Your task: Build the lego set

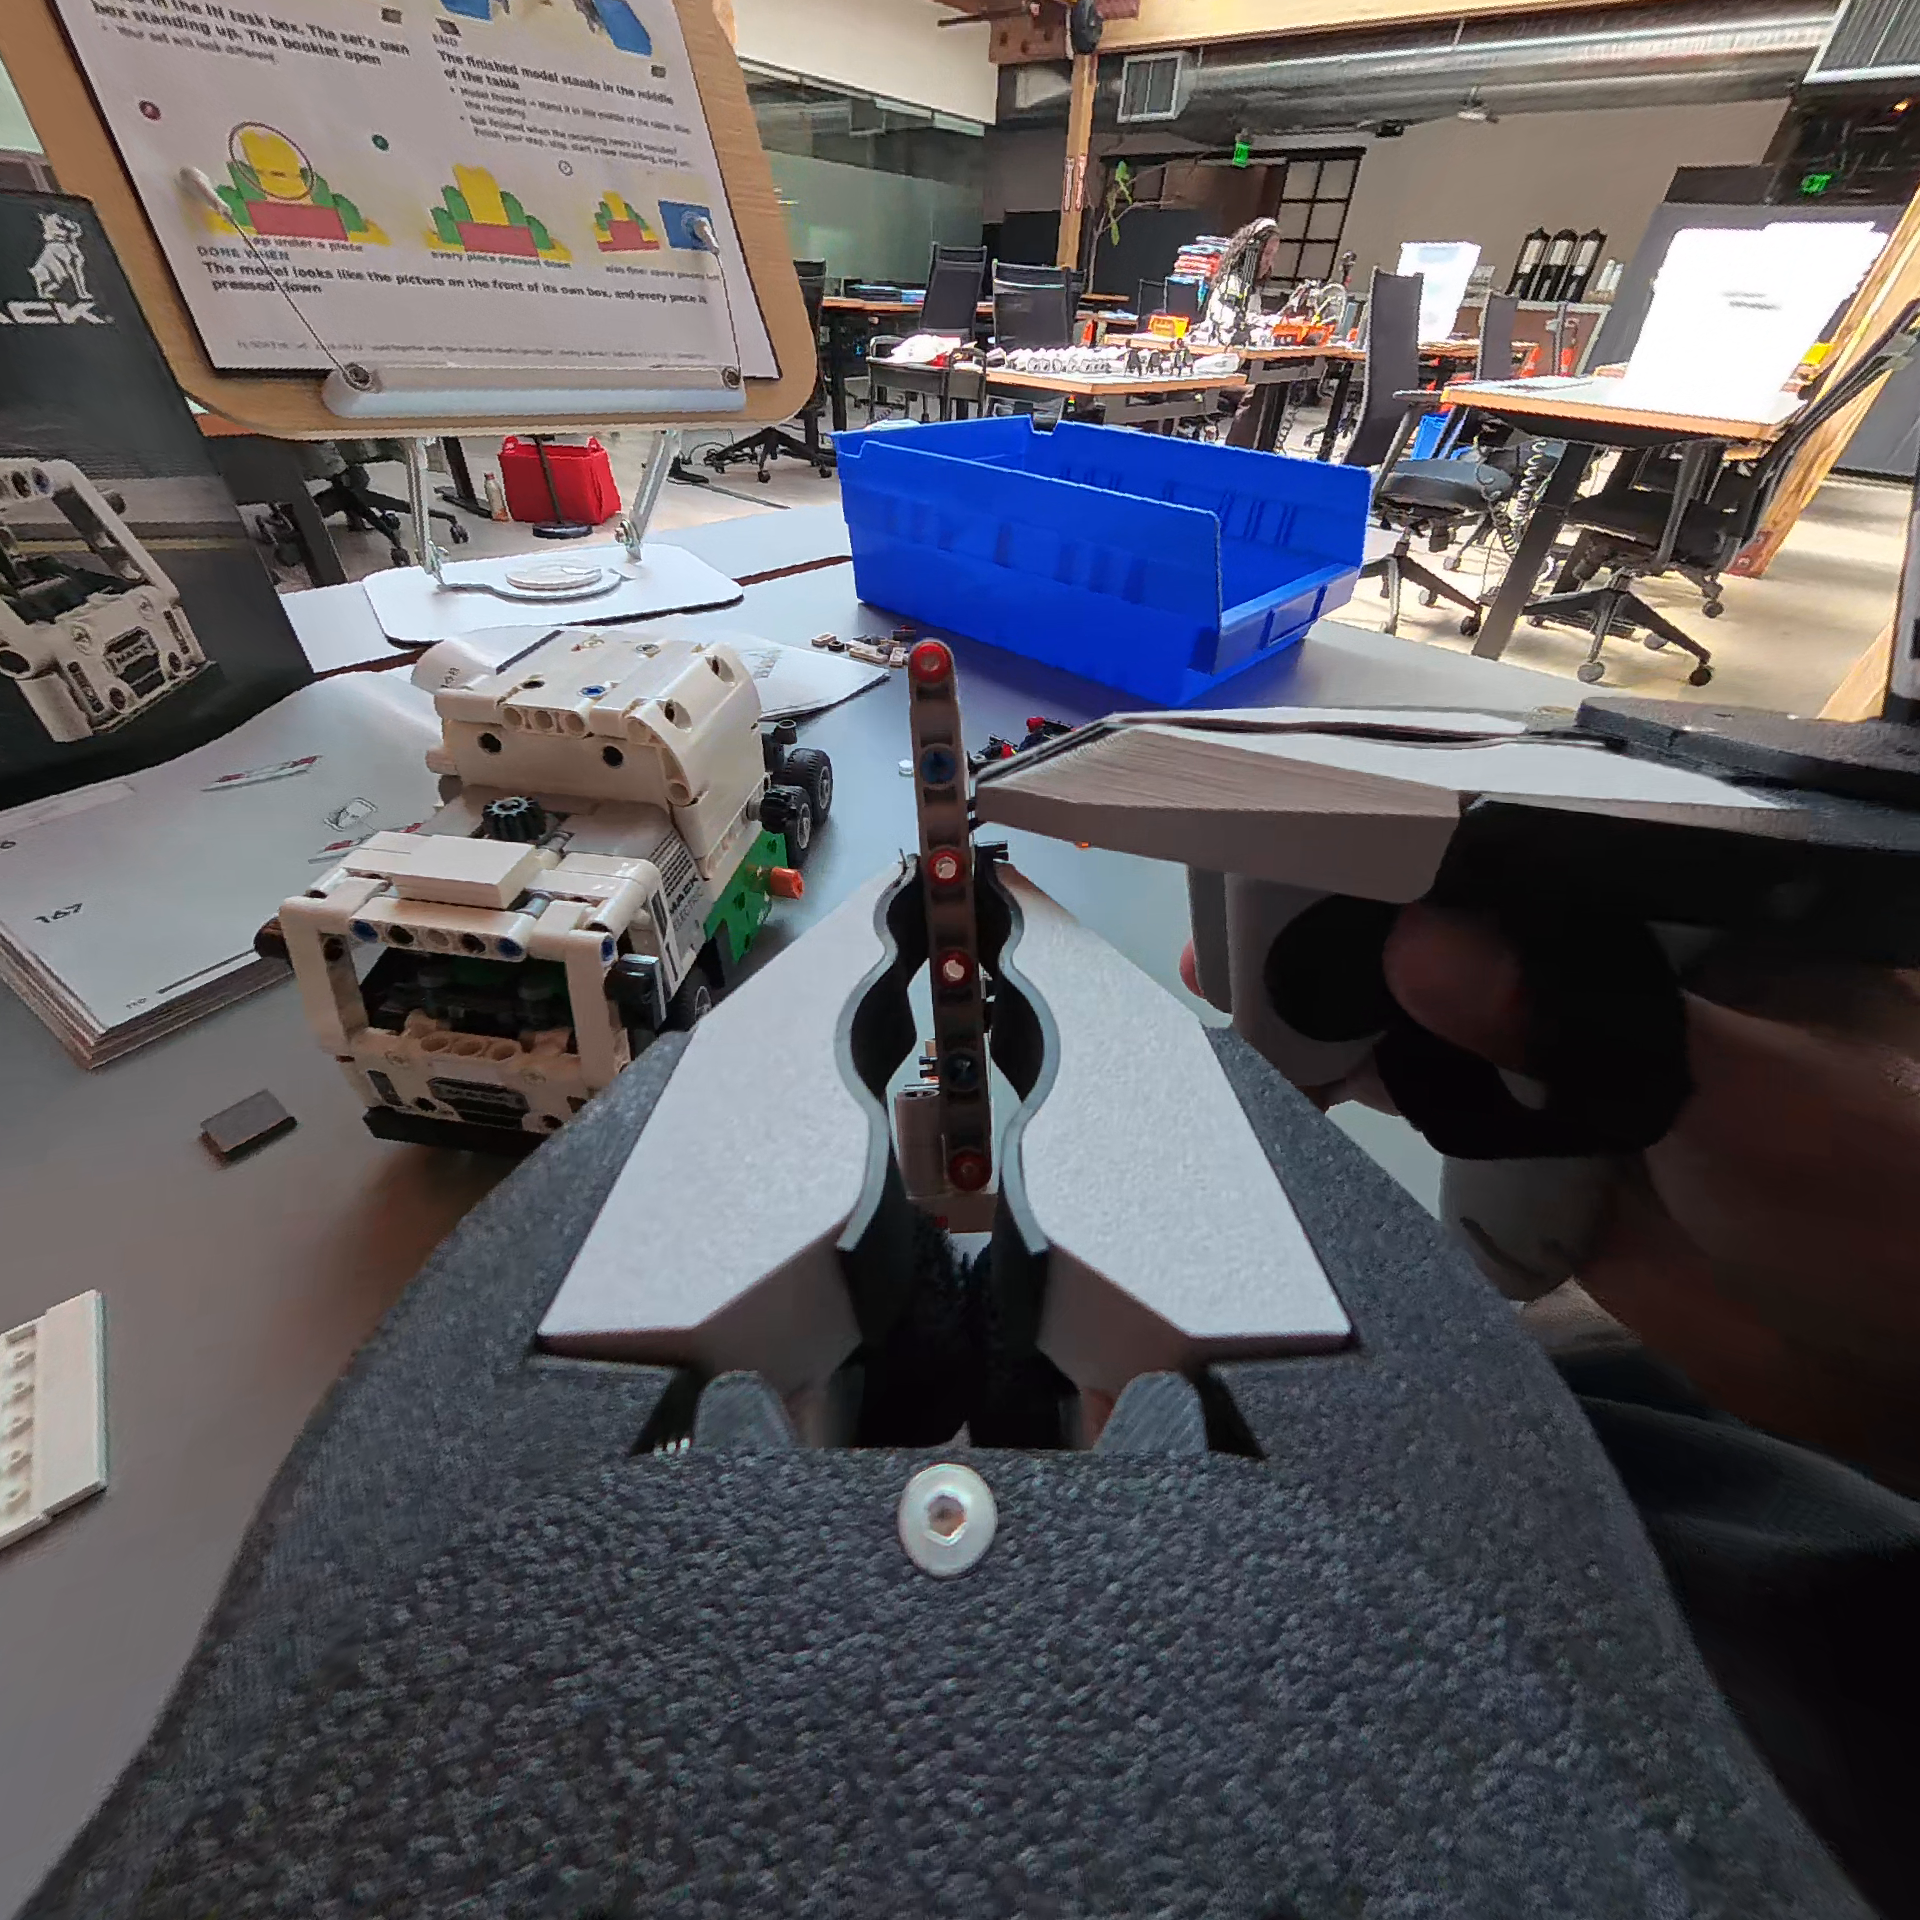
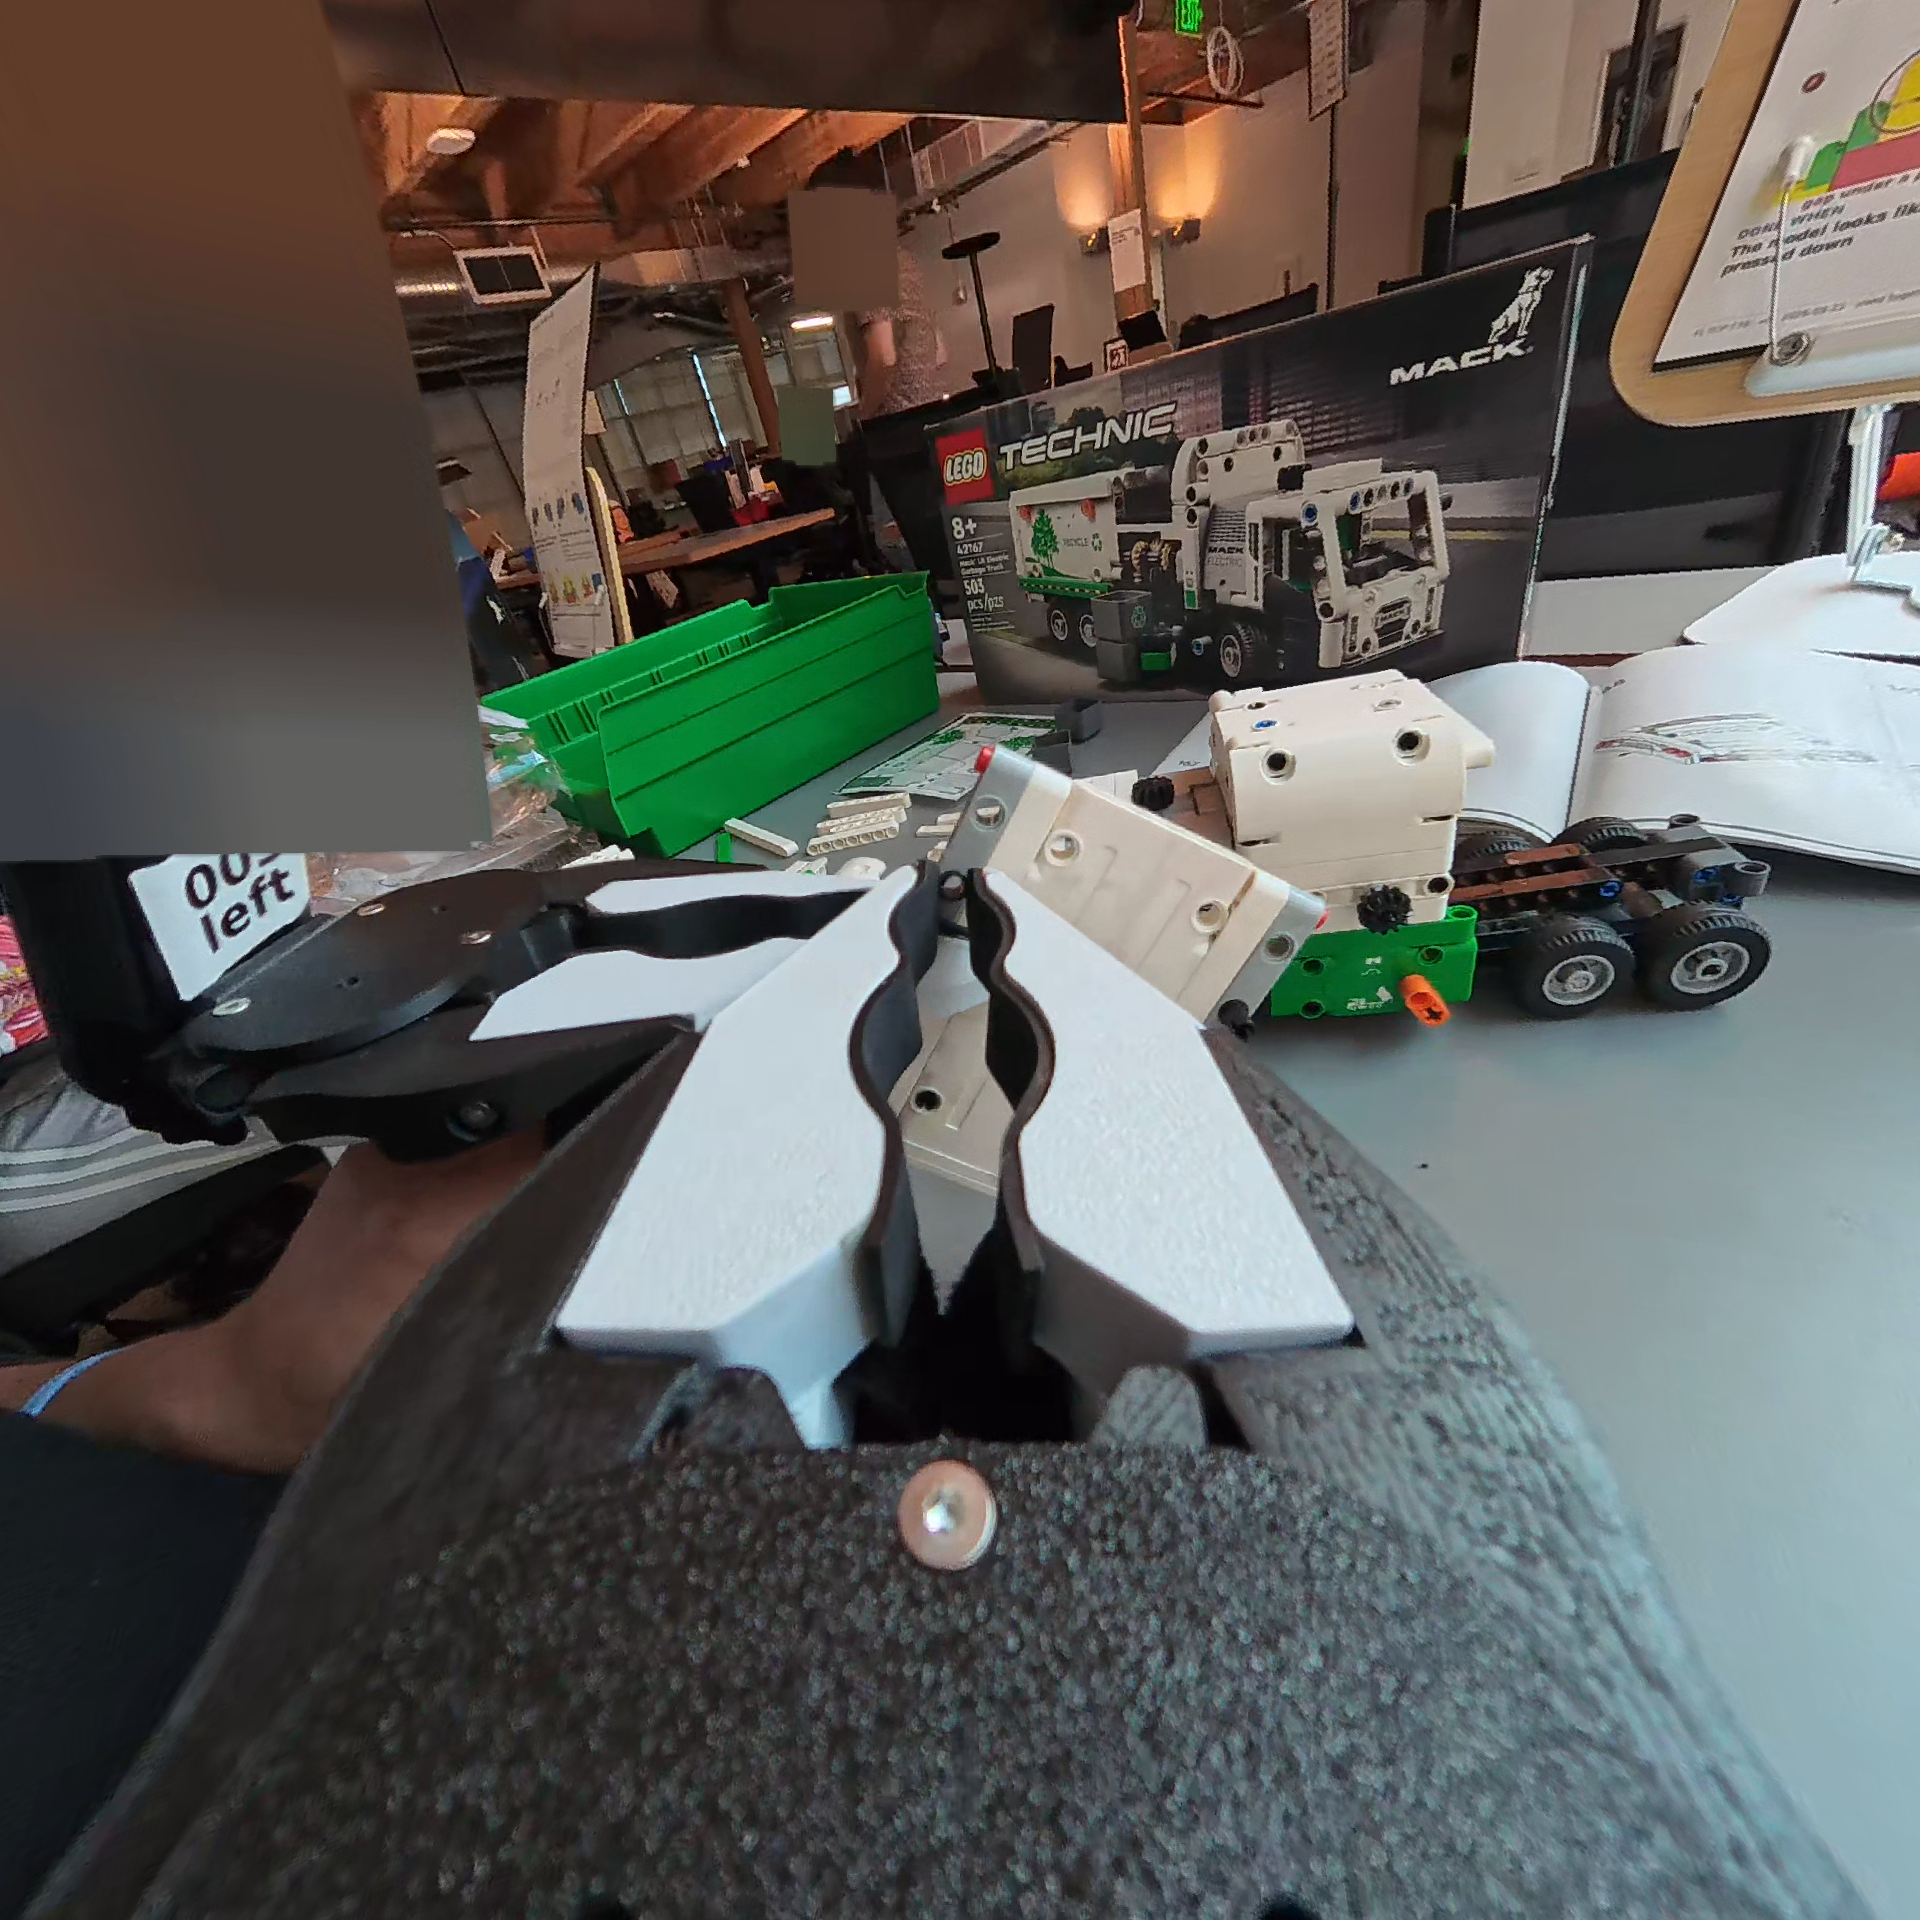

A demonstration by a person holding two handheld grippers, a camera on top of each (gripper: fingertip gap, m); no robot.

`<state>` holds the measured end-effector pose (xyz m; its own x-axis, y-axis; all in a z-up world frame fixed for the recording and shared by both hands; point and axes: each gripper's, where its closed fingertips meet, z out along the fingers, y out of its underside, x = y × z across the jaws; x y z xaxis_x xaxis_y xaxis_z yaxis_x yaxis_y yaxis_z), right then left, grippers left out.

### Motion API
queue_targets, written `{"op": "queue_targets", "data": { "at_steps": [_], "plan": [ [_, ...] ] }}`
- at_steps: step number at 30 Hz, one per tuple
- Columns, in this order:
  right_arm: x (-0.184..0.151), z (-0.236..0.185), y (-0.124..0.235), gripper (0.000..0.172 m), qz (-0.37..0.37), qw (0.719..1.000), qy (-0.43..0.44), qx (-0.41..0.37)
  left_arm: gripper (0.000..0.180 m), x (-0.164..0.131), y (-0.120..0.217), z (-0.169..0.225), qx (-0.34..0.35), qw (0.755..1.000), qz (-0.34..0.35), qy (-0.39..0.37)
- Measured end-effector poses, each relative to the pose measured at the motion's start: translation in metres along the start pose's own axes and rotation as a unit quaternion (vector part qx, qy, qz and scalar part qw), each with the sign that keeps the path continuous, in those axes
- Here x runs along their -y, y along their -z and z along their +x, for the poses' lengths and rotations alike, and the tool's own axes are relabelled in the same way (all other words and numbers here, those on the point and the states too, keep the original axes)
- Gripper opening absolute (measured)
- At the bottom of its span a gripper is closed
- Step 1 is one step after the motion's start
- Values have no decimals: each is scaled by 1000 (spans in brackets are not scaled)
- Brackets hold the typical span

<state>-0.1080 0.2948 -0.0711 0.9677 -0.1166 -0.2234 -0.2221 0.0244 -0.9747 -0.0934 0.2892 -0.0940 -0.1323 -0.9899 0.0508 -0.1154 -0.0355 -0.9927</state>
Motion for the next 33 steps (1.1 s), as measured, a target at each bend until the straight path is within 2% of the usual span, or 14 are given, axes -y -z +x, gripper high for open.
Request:
{"op": "queue_targets", "data": {
  "at_steps": [9, 16, 26, 31, 33],
  "plan": [
    [-1, 4, 5, 3, 49, 998, -31, -2, 7, 4, -5, 4, -12, 998, 14, 54],
    [0, 4, 3, 3, 45, 999, -11, -4, 6, 5, -5, 3, -6, 999, 15, 50],
    [-5, 4, 5, 3, -36, 999, -7, 22, 6, 0, -3, 1, 21, 996, -8, -89],
    [-5, 1, 7, 3, -62, 997, 3, 34, 6, 2, 1, -4, 50, 972, -15, -227],
    [-5, 2, 7, 3, -61, 997, -7, 36, 6, 0, 1, -3, 45, 974, -23, -220]
  ]
}}
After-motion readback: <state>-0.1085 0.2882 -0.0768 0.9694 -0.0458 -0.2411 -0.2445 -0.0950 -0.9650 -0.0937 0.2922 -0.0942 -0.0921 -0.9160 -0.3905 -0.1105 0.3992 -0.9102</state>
